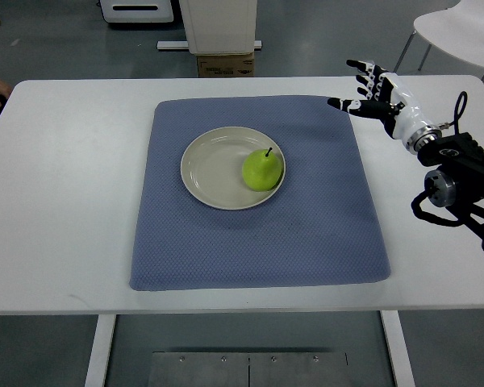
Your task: Place pear on plate with right hand
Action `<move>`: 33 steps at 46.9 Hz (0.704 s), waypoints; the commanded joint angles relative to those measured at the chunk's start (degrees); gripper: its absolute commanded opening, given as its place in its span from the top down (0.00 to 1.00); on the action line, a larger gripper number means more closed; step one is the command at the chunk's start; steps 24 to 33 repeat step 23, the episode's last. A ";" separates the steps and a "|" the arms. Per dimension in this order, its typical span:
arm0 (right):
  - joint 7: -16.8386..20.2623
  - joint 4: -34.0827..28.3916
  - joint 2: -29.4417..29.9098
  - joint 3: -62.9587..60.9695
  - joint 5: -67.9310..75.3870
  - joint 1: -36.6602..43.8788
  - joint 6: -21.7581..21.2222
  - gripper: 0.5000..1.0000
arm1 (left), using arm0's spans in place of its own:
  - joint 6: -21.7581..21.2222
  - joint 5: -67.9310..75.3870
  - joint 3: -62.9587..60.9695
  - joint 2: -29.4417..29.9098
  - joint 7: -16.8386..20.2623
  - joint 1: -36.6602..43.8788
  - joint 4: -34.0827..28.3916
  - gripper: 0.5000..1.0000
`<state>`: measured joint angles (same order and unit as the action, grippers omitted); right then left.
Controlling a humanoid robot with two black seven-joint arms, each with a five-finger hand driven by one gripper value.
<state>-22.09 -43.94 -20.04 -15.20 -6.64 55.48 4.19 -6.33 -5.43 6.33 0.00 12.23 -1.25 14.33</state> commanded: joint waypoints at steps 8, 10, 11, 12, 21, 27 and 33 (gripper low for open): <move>4.24 0.26 -3.86 -9.40 9.01 -7.57 -5.24 0.00 | 0.00 -0.02 0.00 0.00 -0.02 0.02 0.00 0.00; 5.38 0.44 -3.95 -10.73 9.62 -8.71 -6.03 0.00 | 0.00 -0.02 0.00 0.00 -0.02 0.02 0.00 0.00; 6.17 0.61 -3.95 -11.43 9.80 -9.33 -6.29 0.00 | 0.00 -0.02 0.00 0.00 -0.02 0.02 0.00 0.00; 6.79 0.79 -3.86 -11.96 9.98 -9.86 -6.56 0.00 | 0.00 -0.02 0.00 0.00 -0.02 0.02 0.00 0.00; 9.69 1.14 -3.60 -18.02 10.07 -13.55 -7.26 0.00 | 0.00 -0.02 0.00 0.00 -0.02 0.02 0.00 0.00; 10.13 1.14 -3.51 -18.81 9.98 -13.73 -7.52 0.00 | 0.00 -0.02 0.00 0.00 -0.02 0.02 0.00 0.00; 10.13 1.14 -3.51 -18.81 9.98 -13.73 -7.52 0.00 | 0.00 -0.02 0.00 0.00 -0.02 0.02 0.00 0.00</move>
